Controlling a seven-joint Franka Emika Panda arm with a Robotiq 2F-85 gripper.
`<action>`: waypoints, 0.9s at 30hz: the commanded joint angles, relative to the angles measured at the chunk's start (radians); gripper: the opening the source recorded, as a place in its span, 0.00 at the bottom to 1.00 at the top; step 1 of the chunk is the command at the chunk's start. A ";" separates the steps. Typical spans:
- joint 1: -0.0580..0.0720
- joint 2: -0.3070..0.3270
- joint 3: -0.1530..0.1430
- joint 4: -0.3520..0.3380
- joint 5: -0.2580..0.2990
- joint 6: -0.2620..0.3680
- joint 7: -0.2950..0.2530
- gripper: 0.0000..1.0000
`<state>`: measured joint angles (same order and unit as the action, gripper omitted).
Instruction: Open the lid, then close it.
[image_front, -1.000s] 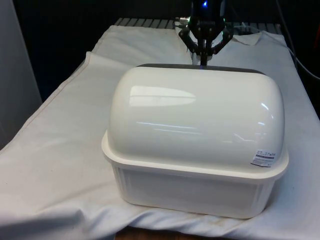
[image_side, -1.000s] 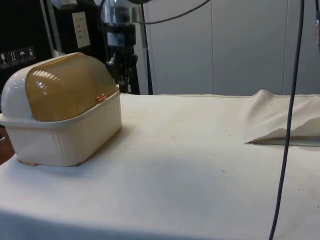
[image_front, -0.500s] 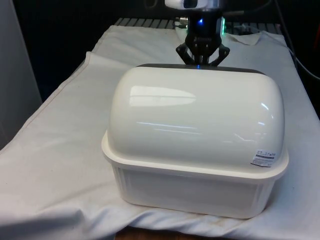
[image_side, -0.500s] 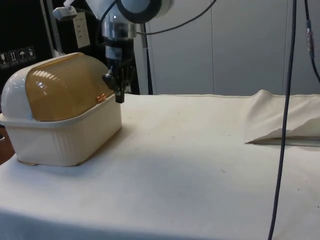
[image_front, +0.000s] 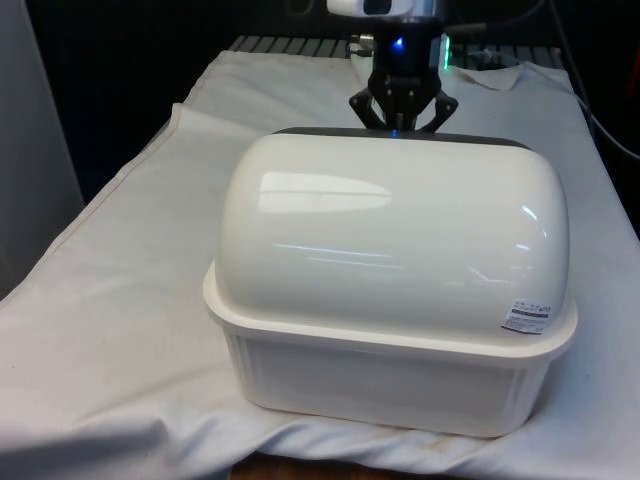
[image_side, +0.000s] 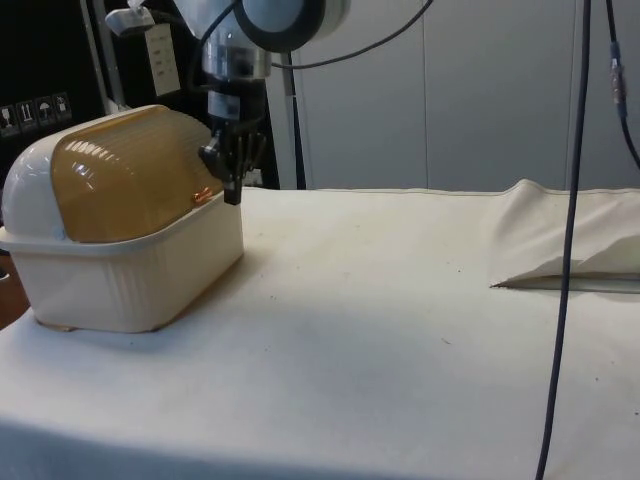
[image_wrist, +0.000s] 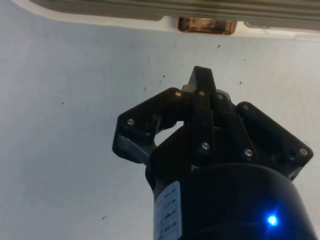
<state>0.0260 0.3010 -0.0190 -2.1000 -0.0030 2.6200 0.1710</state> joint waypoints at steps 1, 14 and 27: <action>0.003 0.001 -0.004 -0.004 -0.004 0.018 0.012 0.00; 0.000 0.027 -0.003 0.005 0.000 0.065 0.022 0.00; -0.004 0.035 0.000 0.005 0.015 0.110 0.047 0.00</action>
<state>0.0250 0.3380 -0.0250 -2.0900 -0.0010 2.7150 0.2180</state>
